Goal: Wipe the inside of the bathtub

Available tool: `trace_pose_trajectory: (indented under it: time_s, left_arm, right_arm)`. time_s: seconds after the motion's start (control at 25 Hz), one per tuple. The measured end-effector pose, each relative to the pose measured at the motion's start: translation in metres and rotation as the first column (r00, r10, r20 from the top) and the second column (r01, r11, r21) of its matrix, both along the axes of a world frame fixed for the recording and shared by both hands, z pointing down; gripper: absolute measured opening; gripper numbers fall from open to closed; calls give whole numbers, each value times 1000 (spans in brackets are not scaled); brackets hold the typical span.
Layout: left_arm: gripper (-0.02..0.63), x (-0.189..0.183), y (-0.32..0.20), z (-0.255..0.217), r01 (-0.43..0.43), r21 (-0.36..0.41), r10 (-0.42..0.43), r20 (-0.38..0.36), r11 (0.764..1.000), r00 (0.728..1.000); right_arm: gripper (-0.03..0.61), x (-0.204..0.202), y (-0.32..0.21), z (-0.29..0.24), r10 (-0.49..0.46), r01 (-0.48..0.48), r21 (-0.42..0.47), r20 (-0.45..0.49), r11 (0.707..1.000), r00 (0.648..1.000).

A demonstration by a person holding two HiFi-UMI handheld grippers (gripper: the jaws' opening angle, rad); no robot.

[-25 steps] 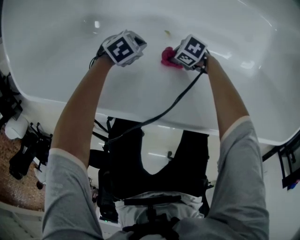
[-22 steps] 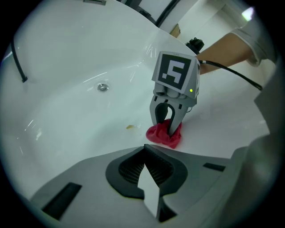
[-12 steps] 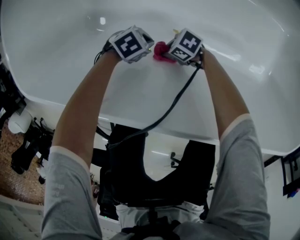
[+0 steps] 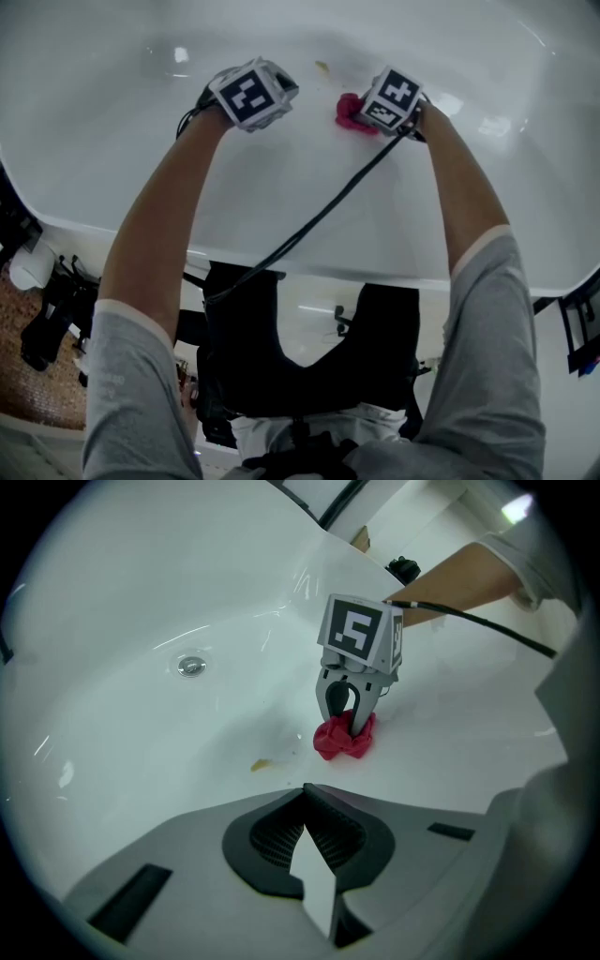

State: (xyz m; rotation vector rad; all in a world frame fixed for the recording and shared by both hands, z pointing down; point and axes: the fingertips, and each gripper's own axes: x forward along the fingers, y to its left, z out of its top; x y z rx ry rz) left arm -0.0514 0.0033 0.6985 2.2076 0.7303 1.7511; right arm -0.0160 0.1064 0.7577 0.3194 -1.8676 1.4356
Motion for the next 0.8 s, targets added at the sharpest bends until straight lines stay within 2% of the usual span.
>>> trace_pose_trajectory:
  time_s: [0.16, 0.56, 0.72, 0.8]
  left_arm:
    - [5, -4, -5, 6, -13, 14, 13, 3, 1000, 1000]
    - [5, -14, -22, 15, -10, 36, 10, 11, 999, 1000]
    - [5, -13, -23, 15, -17, 36, 17, 10, 999, 1000]
    - [5, -13, -19, 15, -34, 37, 33, 14, 999, 999]
  right_arm:
    - [95, -8, -11, 3, -1, 1, 19, 1, 1000, 1000]
    - [94, -70, -78, 24, 31, -37, 114, 51, 993, 998]
    - [94, -68, -80, 27, 37, -42, 122, 43, 992, 998]
    - [94, -56, -69, 28, 17, -20, 97, 26, 995, 1000]
